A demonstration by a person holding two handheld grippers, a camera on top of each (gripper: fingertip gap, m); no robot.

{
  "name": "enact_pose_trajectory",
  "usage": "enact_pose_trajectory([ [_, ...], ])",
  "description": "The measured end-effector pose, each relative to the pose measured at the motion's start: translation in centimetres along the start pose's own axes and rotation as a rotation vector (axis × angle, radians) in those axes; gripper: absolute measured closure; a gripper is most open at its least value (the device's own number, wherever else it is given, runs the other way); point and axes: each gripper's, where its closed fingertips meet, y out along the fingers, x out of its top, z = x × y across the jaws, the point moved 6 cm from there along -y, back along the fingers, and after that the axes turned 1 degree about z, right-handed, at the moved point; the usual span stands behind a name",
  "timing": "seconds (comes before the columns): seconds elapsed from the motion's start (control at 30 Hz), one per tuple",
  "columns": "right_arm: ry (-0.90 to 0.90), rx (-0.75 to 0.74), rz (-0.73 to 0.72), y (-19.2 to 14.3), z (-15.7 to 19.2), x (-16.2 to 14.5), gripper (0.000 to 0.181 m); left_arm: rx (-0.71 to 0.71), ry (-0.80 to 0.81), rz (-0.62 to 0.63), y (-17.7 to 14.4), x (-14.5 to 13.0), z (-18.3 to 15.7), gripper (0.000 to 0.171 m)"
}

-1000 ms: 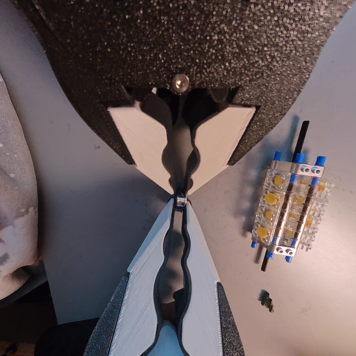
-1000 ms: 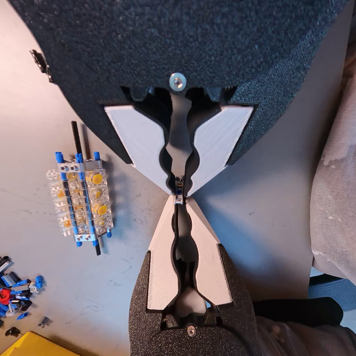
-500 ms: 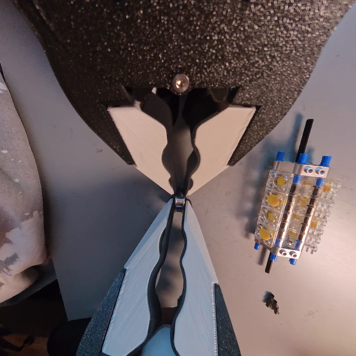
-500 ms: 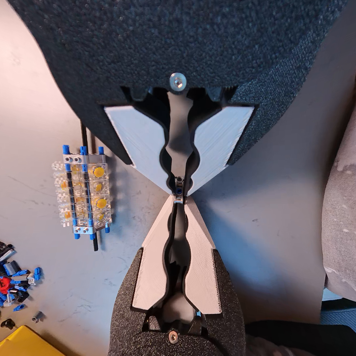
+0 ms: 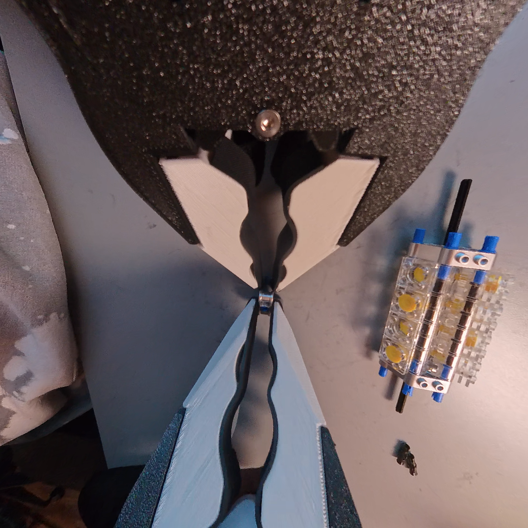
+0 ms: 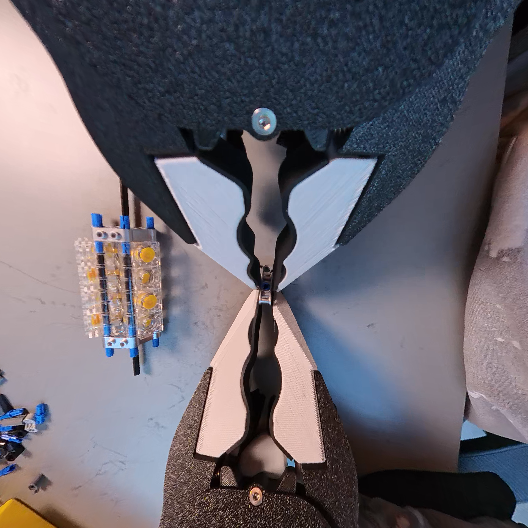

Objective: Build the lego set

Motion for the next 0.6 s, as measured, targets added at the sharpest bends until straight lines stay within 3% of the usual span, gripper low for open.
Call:
enact_pose_trajectory([
  [0.2,-0.106,-0.006,0.048,0.2,0.1,0.3,0.176,-0.011,-0.002,0.003,0.0,0.0,0.0,0.167],
  [0.47,-0.509,-0.103,0.082,0.3,1.1,0.4,0.173,-0.031,0.049,0.003,-0.1,-0.2,-0.4,0.167],
  [0.53,-0.458,-0.127,0.076,-0.1,0.9,0.5,0.164,-0.007,0.058,0.002,-0.2,-0.2,-0.2,0.167],
  [0.6,-0.272,-0.154,0.078,-0.6,-0.1,0.4,0.161,0.061,0.087,0.002,-0.5,-0.1,0.2,0.167],
])
